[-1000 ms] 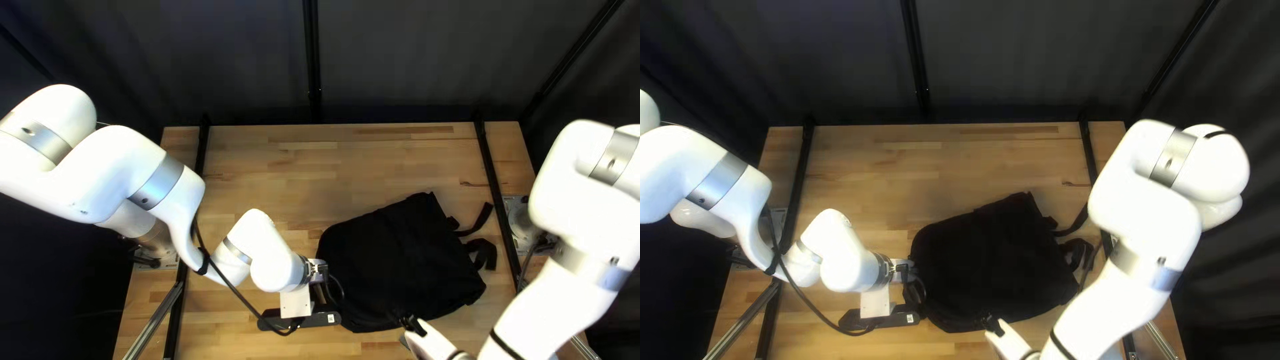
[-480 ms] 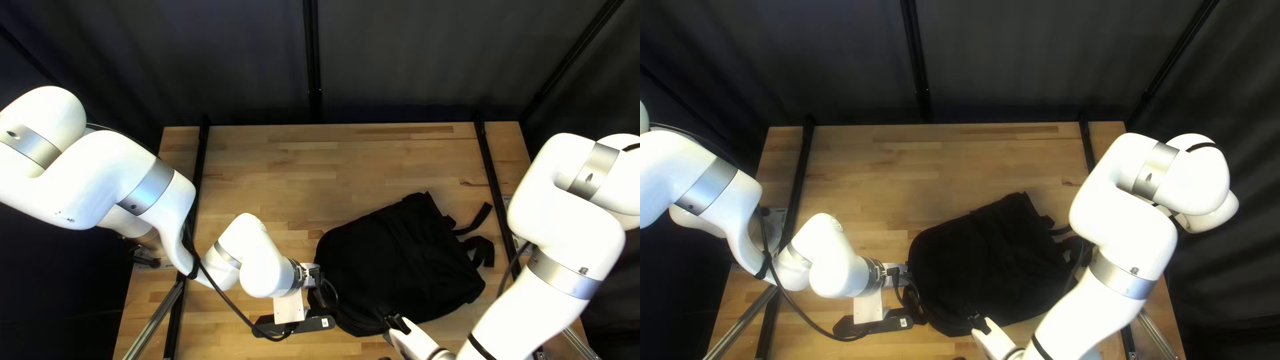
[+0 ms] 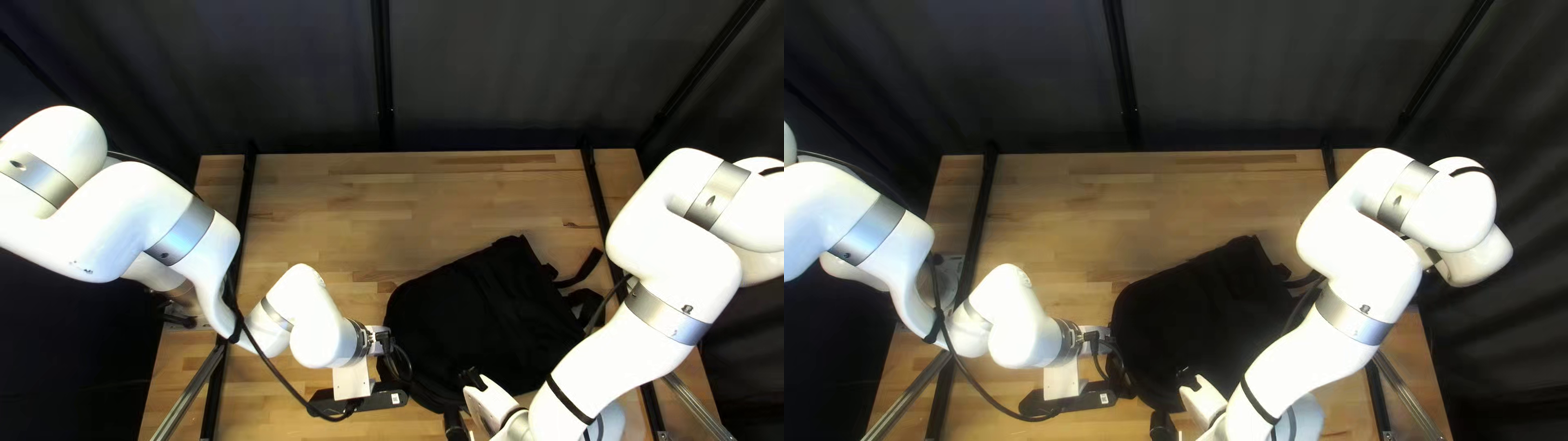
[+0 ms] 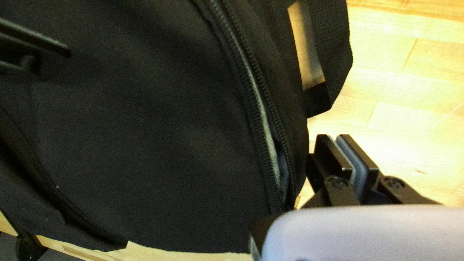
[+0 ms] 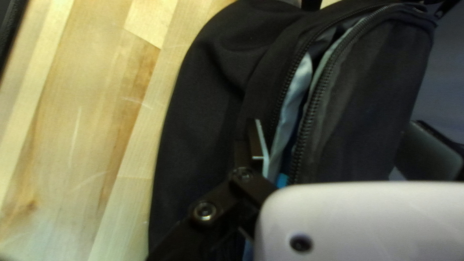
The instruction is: Remove a lunch box from a kids backpack
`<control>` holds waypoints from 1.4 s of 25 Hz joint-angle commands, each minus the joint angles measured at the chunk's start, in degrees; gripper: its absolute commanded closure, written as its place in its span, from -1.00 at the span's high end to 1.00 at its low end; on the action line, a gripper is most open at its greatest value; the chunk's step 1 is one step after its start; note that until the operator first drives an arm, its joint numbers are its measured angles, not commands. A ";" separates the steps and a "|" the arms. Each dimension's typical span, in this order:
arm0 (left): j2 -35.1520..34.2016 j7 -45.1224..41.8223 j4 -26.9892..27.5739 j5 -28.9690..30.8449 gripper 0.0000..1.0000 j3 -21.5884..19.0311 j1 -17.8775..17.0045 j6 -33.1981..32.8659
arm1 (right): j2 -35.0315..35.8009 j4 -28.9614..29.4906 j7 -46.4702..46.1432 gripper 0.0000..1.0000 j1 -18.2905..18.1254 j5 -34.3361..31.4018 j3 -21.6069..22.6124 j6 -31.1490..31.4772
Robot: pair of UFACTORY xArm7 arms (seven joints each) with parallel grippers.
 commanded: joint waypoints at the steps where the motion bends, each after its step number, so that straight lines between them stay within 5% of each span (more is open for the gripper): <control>1: 0.26 -0.39 0.20 0.45 -1.00 -0.05 -0.17 0.10 | -0.71 -0.89 0.06 -0.76 -0.60 0.44 0.21 -0.99; 3: 0.29 -0.62 0.21 0.60 -1.00 -0.11 -0.28 0.12 | -1.39 -2.04 0.64 -1.00 -1.13 0.95 0.39 -1.93; 13: -5.14 7.66 -3.21 -6.96 -1.00 0.66 0.46 -0.87 | -3.20 -4.96 1.15 -1.00 -4.14 3.45 1.00 -7.40; 24: -10.31 25.61 -9.23 -16.93 -1.00 7.56 1.10 -6.61 | -5.31 -6.58 -0.53 -1.00 -6.46 6.06 1.89 -11.09; 35: -12.41 32.54 -14.98 -16.07 -1.00 10.65 1.92 -17.50 | -7.85 -9.37 -1.23 -1.00 -7.96 6.52 2.29 -14.11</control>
